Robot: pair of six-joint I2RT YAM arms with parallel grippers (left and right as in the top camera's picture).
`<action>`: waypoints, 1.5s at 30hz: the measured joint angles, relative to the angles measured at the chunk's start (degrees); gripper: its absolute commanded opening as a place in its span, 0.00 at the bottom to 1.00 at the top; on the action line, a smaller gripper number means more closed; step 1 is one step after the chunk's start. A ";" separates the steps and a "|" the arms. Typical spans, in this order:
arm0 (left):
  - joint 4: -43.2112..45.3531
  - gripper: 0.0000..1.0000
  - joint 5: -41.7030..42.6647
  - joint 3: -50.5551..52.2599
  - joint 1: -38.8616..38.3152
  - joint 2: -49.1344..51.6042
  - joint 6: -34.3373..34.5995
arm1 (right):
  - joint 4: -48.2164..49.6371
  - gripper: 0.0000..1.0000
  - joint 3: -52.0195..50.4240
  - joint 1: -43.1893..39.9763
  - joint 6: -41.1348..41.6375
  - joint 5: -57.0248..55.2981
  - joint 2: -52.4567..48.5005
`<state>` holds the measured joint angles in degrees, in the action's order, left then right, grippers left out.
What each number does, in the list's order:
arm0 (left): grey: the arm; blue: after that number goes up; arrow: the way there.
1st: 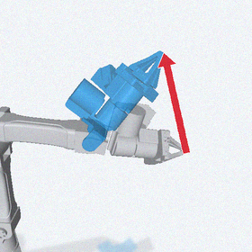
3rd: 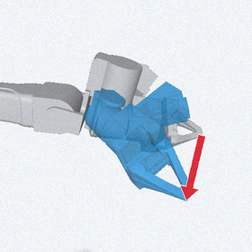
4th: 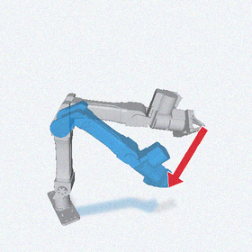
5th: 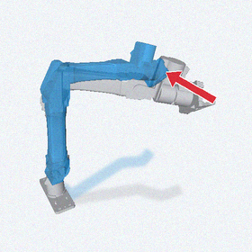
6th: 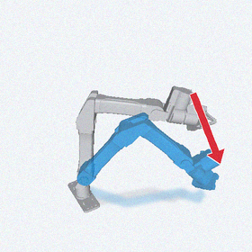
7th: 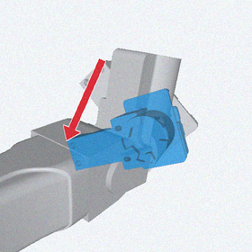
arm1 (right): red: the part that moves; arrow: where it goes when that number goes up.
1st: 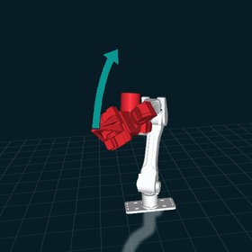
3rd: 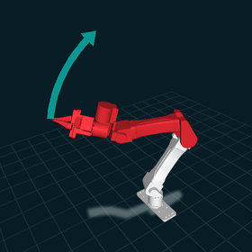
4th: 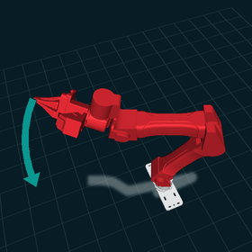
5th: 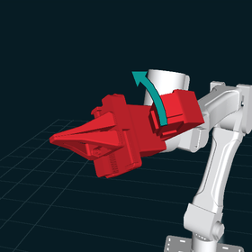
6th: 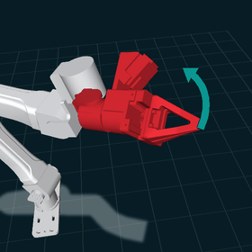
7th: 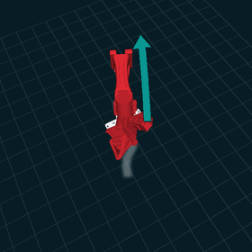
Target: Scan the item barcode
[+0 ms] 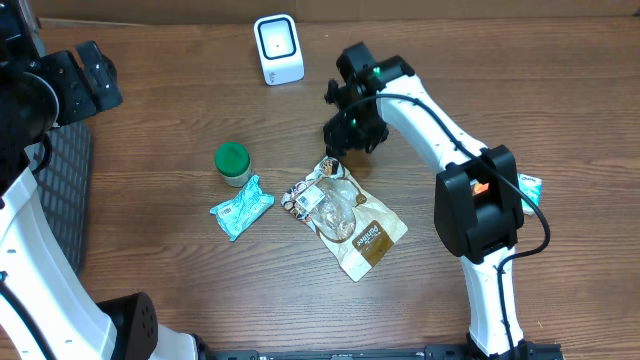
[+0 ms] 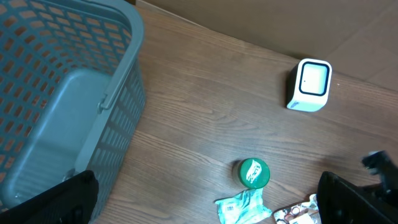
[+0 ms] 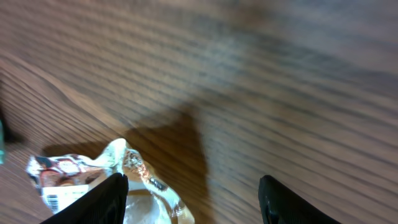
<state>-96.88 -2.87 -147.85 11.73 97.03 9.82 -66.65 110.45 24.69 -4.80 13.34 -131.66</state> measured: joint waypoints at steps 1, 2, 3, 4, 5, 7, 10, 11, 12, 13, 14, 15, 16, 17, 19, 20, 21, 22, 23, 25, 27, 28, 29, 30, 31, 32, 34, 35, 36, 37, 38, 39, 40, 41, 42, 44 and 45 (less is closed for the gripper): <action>0.02 0.99 0.02 0.00 0.00 0.00 0.00 | 0.42 0.66 -1.20 0.00 -0.39 0.50 0.00; 0.00 0.99 0.00 0.00 0.00 0.00 0.00 | 0.61 0.65 -2.49 0.00 -0.92 1.20 0.00; 0.00 0.99 0.00 0.00 0.00 0.00 0.00 | 0.74 0.66 -3.78 0.00 -1.49 1.99 -0.02; 0.00 1.00 0.00 0.00 0.00 0.00 0.00 | 0.96 0.65 -4.90 0.00 -1.99 2.64 -0.02; 0.02 0.99 0.00 0.00 0.00 0.00 0.00 | 1.05 0.66 -5.55 0.00 -2.36 3.08 -0.02; 0.00 0.99 0.00 0.00 0.00 0.00 0.00 | 1.18 0.65 -6.75 0.00 -2.99 4.09 -0.04; 0.02 0.99 0.02 0.00 0.00 0.00 0.00 | 1.64 0.61 -7.30 0.00 -3.58 5.49 0.02; 0.02 0.99 0.00 0.00 0.00 0.00 0.00 | 1.90 0.56 -7.54 -0.04 -3.87 6.14 0.07; 0.00 0.99 0.00 0.00 0.00 0.00 0.00 | 2.16 0.51 -7.89 -0.11 -4.15 6.86 0.13; 0.02 0.99 0.02 0.00 0.00 0.00 0.00 | 2.40 0.39 -8.20 -0.17 -4.37 7.65 0.13; 0.02 0.99 0.00 0.00 0.00 0.00 0.00 | 2.80 0.28 -8.59 -0.20 -4.50 8.20 0.13; 0.00 1.00 0.00 0.00 0.00 0.00 0.00 | 2.95 0.17 -9.07 -0.22 -4.24 8.87 0.13; 0.02 1.00 0.00 0.00 0.00 0.00 0.00 | 3.28 0.07 -9.46 -0.24 -4.57 9.11 0.13; 0.00 0.99 0.02 0.00 0.00 0.00 0.00 | 3.21 0.04 -9.84 -0.22 -4.24 9.53 0.11; 0.00 0.99 0.00 0.00 0.00 0.00 0.00 | 3.50 0.04 -10.21 -0.24 -4.02 9.94 0.11; 0.00 1.00 0.00 0.00 0.00 0.00 0.00 | 3.78 0.04 -10.21 -0.26 -3.78 10.19 0.11; 0.00 0.99 0.02 0.00 0.00 0.00 0.00 | 4.15 0.04 -10.21 -0.31 -3.26 10.32 0.11; 0.00 1.00 0.00 0.00 0.00 0.00 0.00 | 4.48 0.04 -10.21 -0.37 -2.75 10.43 0.11; 0.00 1.00 0.02 0.00 0.00 0.00 0.00 | 4.70 0.04 -10.21 -0.57 -2.16 10.49 0.11; 0.00 0.99 0.02 0.00 0.00 0.00 0.00 | 4.92 0.04 -10.16 -1.29 -0.46 10.73 0.11; 0.02 0.99 0.02 0.00 0.00 0.00 0.00 | 4.87 0.04 -9.55 -2.62 1.57 10.84 0.09; 0.02 1.00 0.00 0.00 0.00 0.00 0.00 | 4.92 0.04 -8.96 -3.50 2.67 10.84 0.07; 0.00 0.99 0.00 0.00 0.00 0.00 0.00 | 5.01 0.04 -8.24 -4.46 3.61 10.82 0.07; 0.00 1.00 0.00 0.00 0.00 0.00 0.00 | 5.03 0.04 -7.21 -5.79 5.09 10.84 0.07; 0.00 1.00 0.00 0.00 0.00 0.00 0.00 | 5.22 0.04 -6.34 -6.99 6.51 10.80 0.07; 0.00 1.00 0.02 0.00 0.00 0.00 0.00 | 5.33 0.04 -5.33 -8.44 7.98 10.82 0.07; 0.00 1.00 0.00 0.00 0.00 0.00 0.00 | 5.51 0.04 -3.89 -11.02 10.71 10.80 0.07; 0.02 0.99 0.02 0.00 0.00 0.00 0.00 | 5.55 0.04 -3.39 -12.33 12.17 10.80 0.07; 0.02 1.00 0.02 0.00 0.00 0.00 0.00 | 5.51 0.04 -3.13 -13.42 13.27 10.78 0.07; 0.00 1.00 0.00 0.00 0.00 0.00 0.00 | 5.31 0.04 -3.06 -14.45 14.16 10.82 0.07; 0.00 0.99 0.00 0.00 0.00 0.00 0.00 | 4.85 0.04 -3.06 -15.34 15.10 10.84 0.07; 0.02 1.00 0.00 0.00 0.00 0.00 0.00 | 4.24 0.04 -3.08 -15.91 15.74 10.80 0.07; 0.02 1.00 0.02 0.00 0.00 0.00 0.00 | 3.76 0.05 -3.08 -16.13 16.26 10.82 0.07; 0.00 1.00 0.02 0.00 0.00 0.00 0.00 | 3.30 0.07 -3.08 -16.15 16.72 10.84 0.07; 0.00 0.99 0.02 0.00 0.00 0.00 0.00 | 2.78 0.12 -3.08 -16.00 17.03 10.86 0.07; 0.02 1.00 0.00 0.00 0.00 0.00 0.00 | 1.44 0.34 -3.08 -15.47 17.90 11.10 0.07; 0.00 0.99 0.02 0.00 0.00 0.00 0.00 | 0.52 0.47 -3.08 -15.10 17.59 11.37 0.07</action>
<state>-96.88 -2.85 -147.85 11.73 97.03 9.82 -66.13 107.37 9.58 12.80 24.71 -131.59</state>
